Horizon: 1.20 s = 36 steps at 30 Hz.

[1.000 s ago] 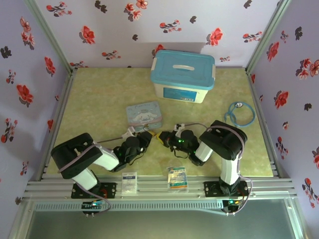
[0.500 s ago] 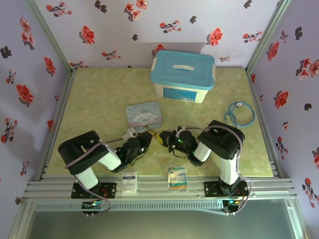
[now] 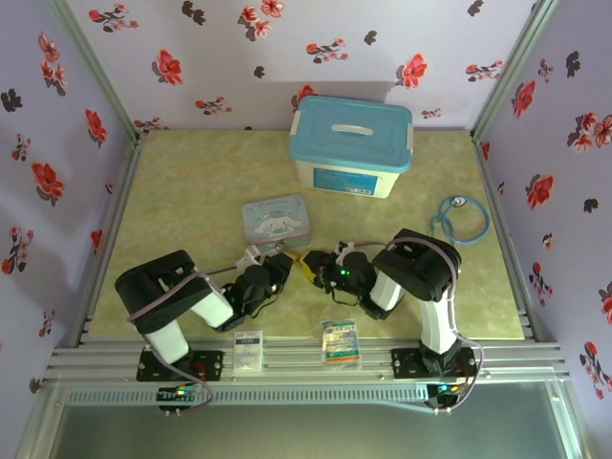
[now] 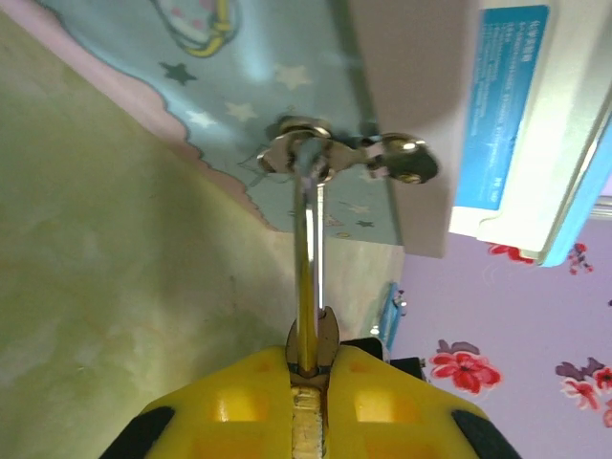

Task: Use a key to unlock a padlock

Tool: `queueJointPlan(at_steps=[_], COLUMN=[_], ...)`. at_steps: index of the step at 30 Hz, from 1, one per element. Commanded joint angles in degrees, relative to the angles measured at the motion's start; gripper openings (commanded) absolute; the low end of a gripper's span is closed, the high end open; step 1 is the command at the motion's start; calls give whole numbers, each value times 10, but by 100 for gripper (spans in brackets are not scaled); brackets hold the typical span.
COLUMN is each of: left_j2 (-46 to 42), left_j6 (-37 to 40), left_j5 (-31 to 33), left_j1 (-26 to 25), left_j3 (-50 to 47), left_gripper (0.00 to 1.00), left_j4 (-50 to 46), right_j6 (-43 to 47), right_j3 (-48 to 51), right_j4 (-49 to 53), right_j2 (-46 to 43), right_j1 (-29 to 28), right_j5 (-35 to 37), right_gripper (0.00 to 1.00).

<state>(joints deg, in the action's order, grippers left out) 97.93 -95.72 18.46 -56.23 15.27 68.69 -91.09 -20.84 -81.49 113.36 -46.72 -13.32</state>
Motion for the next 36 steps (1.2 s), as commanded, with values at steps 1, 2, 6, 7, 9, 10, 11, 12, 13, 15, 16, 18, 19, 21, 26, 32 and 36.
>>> queueJointPlan(at_steps=[1,2,6,7,9,10,11,12,13,15,16,18,19,21,26,32,36], left_j2=[-3,0,3,2,2,1,1,2,2,4,5,7,7,5,5,6,2], left_j6=[3,3,6,5,5,5,6,5,6,5,6,5,6,8,8,5,5], left_j5=[-18,-18,-18,-18,-17,-17,-17,-17,-18,-17,-17,-17,-18,-18,-18,-21,-23], left_j1=[-14,-14,-14,-14,-14,-13,-13,-13,-13,-13,-13,-13,-13,-13,-13,-14,-16], left_j3=[-1,-1,-2,-3,-5,-6,-5,-6,-5,-5,-5,-5,-5,-5,-8,-6,-5], left_gripper=[0,0,0,0,0,0,0,0,0,0,0,0,0,0,0,0,0], left_j4=[45,44,38,36,32,29,28,28,28,28,28,29,30,27,23,27,25], right_j6=[55,70,144,169,226,263,299,329,362,439,471,534,560,617,752,832,861], right_j3=[22,24,21,17,2,-10,-25,-37,-51,-84,-94,-119,-125,-138,-185,-219,-244], right_j4=[32,36,145,184,293,361,417,477,540,648,680,734,748,775,834,827,817], right_j2=[10,10,-34,-52,-94,-121,-146,-167,-191,-225,-233,-250,-256,-271,-278,-227,-196], right_j1=[23,29,37,37,36,34,30,27,22,10,5,-2,-8,-19,-74,-116,-140], right_j5=[-19,-25,-41,-43,-37,-29,-15,1,23,68,78,91,100,113,166,217,259], right_gripper=[36,37,37,37,37,38,39,39,40,42,42,42,42,42,42,41,38])
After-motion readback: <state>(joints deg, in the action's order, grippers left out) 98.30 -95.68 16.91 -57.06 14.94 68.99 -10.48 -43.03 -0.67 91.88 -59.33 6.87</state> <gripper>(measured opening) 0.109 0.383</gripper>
